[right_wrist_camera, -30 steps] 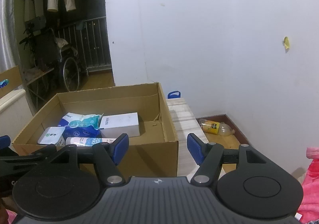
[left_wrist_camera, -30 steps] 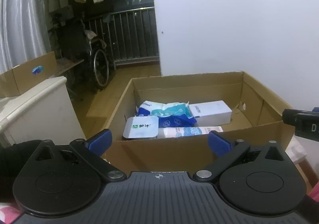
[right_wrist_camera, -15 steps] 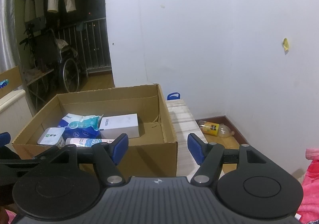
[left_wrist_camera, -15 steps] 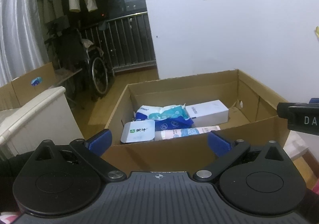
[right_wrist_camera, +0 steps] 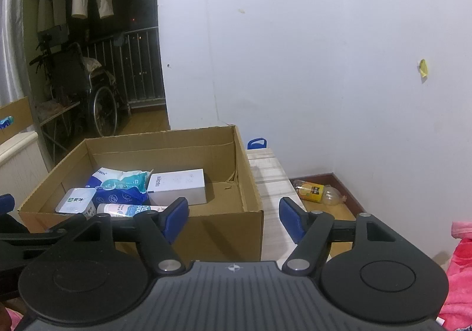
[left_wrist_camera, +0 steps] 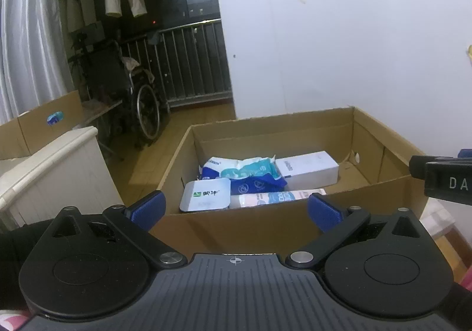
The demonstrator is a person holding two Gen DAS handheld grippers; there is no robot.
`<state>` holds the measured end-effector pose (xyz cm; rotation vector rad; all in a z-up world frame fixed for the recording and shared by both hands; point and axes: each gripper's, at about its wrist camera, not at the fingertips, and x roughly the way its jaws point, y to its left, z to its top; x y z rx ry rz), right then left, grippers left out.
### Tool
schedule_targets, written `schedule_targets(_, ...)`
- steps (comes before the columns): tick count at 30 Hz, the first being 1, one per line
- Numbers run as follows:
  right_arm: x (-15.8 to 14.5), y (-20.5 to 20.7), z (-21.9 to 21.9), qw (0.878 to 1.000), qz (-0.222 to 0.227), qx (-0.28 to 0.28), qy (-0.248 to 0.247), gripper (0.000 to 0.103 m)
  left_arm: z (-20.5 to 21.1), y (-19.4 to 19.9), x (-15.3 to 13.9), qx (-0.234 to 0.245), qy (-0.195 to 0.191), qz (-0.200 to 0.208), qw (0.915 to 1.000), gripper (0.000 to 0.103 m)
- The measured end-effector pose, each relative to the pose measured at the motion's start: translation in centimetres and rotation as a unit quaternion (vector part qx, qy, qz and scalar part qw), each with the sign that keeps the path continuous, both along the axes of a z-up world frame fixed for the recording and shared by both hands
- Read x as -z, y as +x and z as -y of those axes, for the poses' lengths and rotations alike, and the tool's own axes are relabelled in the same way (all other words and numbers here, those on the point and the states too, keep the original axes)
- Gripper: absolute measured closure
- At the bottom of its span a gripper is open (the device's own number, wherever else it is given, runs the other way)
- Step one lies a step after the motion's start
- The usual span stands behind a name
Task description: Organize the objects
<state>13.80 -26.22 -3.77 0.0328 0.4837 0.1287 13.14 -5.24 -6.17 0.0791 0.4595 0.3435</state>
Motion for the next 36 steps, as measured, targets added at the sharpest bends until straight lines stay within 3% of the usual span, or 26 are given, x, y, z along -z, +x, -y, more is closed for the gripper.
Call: schedule_targets(36, 0.04, -0.23, -0.35, 1.0, 0.003, -0.002, -0.006, 0.031, 0.02, -0.07, -0.06, 0.002, -0.002, 0.003, 1.0, 0.0)
